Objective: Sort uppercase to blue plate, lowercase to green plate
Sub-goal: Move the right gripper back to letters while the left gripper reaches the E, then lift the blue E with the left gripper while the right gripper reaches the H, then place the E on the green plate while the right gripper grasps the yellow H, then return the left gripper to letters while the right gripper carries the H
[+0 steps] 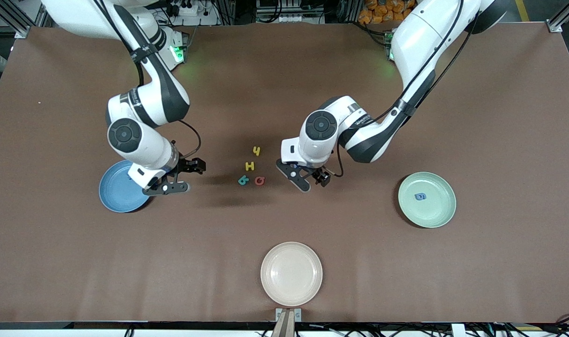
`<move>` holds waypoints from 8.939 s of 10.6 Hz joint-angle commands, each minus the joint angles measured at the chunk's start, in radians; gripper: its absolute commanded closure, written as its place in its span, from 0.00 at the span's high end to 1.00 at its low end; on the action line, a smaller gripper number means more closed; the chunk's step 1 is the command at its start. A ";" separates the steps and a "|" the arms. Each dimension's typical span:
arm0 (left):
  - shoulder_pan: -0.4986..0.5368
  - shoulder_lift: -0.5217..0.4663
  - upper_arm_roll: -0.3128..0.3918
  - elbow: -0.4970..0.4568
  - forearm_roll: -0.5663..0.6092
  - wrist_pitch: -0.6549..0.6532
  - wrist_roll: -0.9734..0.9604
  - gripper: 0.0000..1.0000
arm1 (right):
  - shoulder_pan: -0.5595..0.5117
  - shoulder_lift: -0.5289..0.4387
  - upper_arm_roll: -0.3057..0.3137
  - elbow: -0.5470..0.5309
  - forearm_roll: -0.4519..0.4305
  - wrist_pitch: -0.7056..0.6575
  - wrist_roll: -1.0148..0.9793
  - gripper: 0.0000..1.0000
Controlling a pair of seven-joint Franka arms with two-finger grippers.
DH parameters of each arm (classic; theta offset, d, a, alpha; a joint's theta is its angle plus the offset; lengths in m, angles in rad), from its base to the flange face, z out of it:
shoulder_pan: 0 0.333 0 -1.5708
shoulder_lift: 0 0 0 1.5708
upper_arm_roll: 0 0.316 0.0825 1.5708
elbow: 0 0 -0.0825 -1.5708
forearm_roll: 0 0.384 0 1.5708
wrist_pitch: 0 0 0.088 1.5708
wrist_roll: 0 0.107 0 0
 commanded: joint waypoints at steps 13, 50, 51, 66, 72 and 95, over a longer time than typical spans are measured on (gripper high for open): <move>-0.071 0.074 -0.005 -0.018 0.107 0.060 0.206 1.00 | 0.064 0.019 0.095 -0.274 0.006 0.449 0.312 0.97; 0.270 -0.259 0.012 -0.106 -0.126 -0.165 0.248 0.00 | 0.196 0.277 0.093 -0.035 -0.373 0.416 0.846 0.84; 0.325 -0.270 0.010 -0.102 -0.132 -0.182 0.266 0.00 | 0.202 0.283 0.093 -0.024 -0.388 0.414 0.846 0.83; 0.670 -0.102 0.030 -0.133 -0.122 -0.207 0.173 0.49 | 0.202 0.291 0.093 -0.025 -0.432 0.416 0.846 0.43; 0.622 -0.147 0.013 -0.045 -0.065 -0.321 0.173 1.00 | 0.202 0.291 0.093 -0.025 -0.432 0.416 0.846 0.38; 0.122 -0.149 -0.200 0.008 -0.080 -0.277 -0.731 1.00 | 0.013 0.219 0.078 -0.033 -0.417 0.282 0.328 0.35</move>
